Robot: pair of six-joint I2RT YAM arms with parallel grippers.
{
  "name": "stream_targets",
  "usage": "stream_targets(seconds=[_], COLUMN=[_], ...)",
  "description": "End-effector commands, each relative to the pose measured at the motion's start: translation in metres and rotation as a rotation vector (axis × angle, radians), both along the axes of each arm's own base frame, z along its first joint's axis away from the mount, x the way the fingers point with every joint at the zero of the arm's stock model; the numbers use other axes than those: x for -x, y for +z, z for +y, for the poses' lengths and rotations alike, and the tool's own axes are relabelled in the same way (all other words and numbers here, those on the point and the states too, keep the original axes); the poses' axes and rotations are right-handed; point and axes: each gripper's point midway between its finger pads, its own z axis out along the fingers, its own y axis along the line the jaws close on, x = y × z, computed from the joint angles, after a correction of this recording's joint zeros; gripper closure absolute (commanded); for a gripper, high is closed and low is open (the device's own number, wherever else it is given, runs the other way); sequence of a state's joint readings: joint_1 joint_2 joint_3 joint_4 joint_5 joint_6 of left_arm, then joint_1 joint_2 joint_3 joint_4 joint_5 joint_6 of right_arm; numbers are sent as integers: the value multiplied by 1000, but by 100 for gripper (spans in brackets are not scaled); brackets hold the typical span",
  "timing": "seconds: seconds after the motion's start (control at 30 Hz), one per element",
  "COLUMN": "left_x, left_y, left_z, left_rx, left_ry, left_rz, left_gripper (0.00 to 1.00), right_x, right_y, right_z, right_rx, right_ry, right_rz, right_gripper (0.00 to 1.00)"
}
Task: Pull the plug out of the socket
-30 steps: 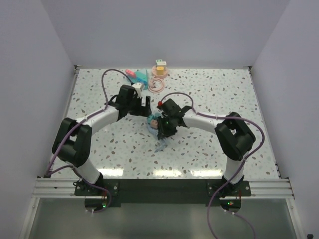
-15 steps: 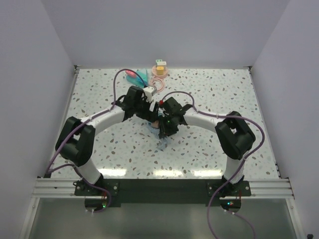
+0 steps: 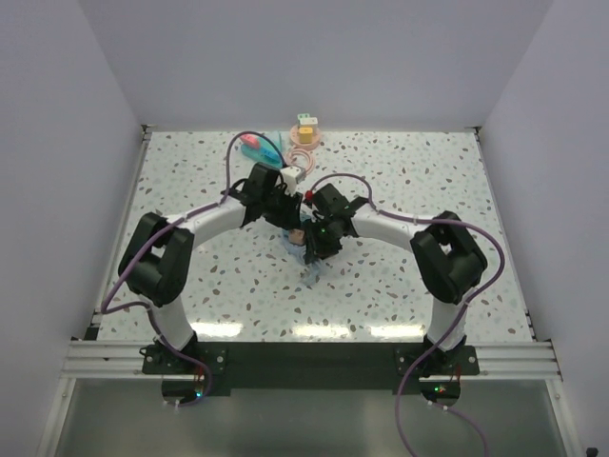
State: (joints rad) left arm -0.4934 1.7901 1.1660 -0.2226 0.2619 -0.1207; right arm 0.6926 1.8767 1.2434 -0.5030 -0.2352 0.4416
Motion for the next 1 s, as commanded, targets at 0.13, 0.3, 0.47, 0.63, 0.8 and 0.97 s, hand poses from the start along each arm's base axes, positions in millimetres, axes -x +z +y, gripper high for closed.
stream_targets(seconds=[0.13,0.3,0.47,0.63,0.8,0.97], left_x=[29,23,12,11,18,19], left_y=[-35,-13,34,46,18,15], left_z=[8,7,-6,-7,4,7], left_rx=[-28,-7,37,48,26,80], left_ry=[-20,4,-10,-11,21,49], left_rz=[115,86,65,58,82,73], left_gripper=[99,100,100,100,100,100], right_x=[-12,-14,-8,-4,-3,-7], right_y=[-9,-25,-53,-62,-21,25], right_z=[-25,-40,-51,-53,-36,-25], right_rx=[10,62,109,85,-72,-218], right_ry=[-69,-101,-119,-153,-119,-119], right_rz=[5,24,96,155,121,81], right_gripper=[100,100,100,85,34,8])
